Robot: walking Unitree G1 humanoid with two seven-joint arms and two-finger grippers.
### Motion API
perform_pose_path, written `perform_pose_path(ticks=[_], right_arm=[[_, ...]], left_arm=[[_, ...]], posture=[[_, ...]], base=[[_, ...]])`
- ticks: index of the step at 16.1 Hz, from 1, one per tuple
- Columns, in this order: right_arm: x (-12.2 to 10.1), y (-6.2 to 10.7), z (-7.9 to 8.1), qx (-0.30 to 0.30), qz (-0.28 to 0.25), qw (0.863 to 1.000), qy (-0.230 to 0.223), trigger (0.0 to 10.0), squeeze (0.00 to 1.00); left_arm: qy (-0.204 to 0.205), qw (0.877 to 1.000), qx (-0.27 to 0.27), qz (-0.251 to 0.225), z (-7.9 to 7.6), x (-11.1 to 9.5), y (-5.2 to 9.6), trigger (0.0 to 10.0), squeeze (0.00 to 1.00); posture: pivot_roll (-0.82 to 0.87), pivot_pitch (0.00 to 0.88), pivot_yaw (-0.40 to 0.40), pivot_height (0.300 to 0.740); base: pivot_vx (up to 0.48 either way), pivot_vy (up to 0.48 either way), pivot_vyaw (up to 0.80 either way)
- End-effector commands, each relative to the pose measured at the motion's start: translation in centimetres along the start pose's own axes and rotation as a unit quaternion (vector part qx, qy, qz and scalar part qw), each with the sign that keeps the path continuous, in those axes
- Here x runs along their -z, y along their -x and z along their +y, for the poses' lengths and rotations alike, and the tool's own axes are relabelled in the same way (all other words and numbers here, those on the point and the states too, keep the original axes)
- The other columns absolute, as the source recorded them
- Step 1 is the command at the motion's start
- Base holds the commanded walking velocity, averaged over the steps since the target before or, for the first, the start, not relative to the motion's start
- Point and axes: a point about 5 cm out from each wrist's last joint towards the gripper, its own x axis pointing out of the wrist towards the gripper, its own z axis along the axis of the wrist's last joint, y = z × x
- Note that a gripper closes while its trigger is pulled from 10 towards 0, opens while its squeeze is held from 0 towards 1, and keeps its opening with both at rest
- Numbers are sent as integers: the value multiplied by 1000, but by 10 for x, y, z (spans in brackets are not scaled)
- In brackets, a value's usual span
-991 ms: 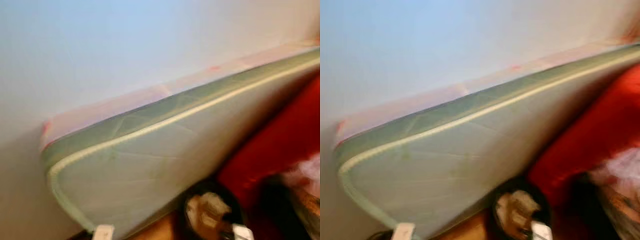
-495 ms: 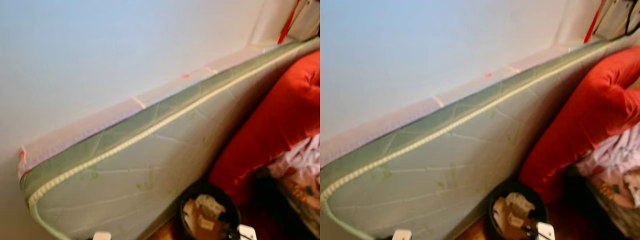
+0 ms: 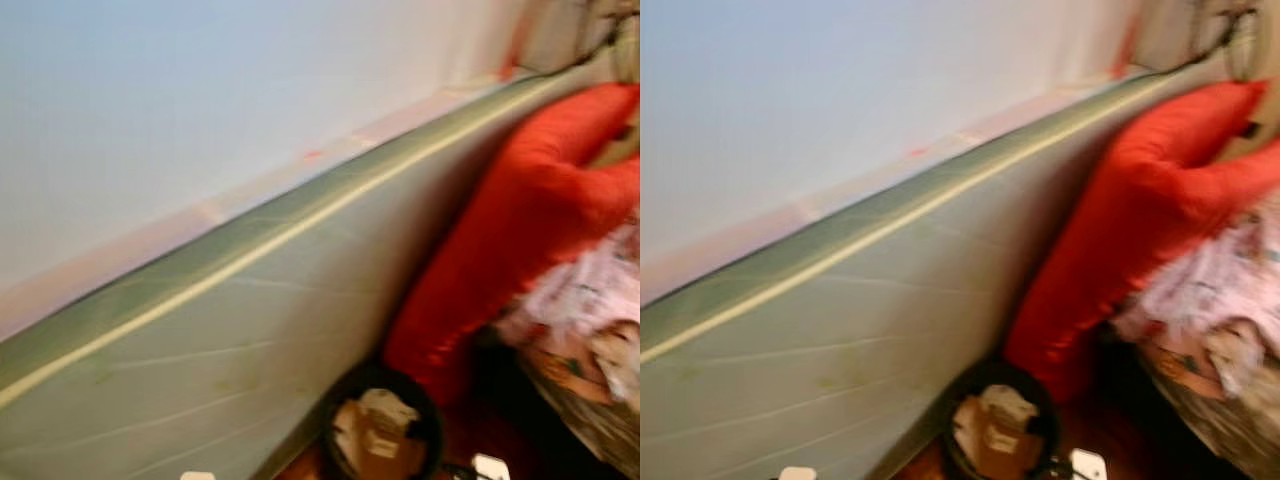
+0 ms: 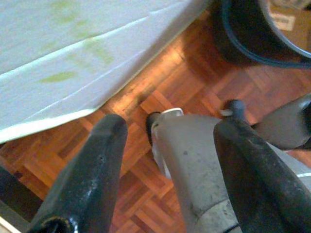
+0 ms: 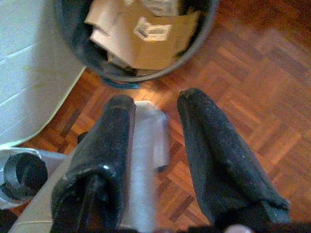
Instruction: Clean up the room
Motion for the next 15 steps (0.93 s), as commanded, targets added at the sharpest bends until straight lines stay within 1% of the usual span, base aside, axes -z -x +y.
perform_pose_path(ticks=[1,3,10,15], right_arm=[[-5,1,-6,10,-8,1000,-2,10000,0],[-5,1,-5,10,-9,1000,-2,10000,0],[-7,1,-5,11,-22,1000,-14,10000,0],[-8,0,-4,11,-26,999,-15,10000,0]], left_arm=[[-6,1000,12,19,-8,7,0,10000,0],[-4,1000,13,16,-9,5,-1,10000,0],[3,1000,10,15,-10,5,-1,10000,0],[5,1000,11,18,-10,6,-1,10000,0]], posture=[[46,56,-11,740],[50,65,-15,740],[60,83,-25,740],[55,79,-26,740]], base=[[0,-341,-681],[0,-339,-587],[0,-340,0],[0,-339,0]])
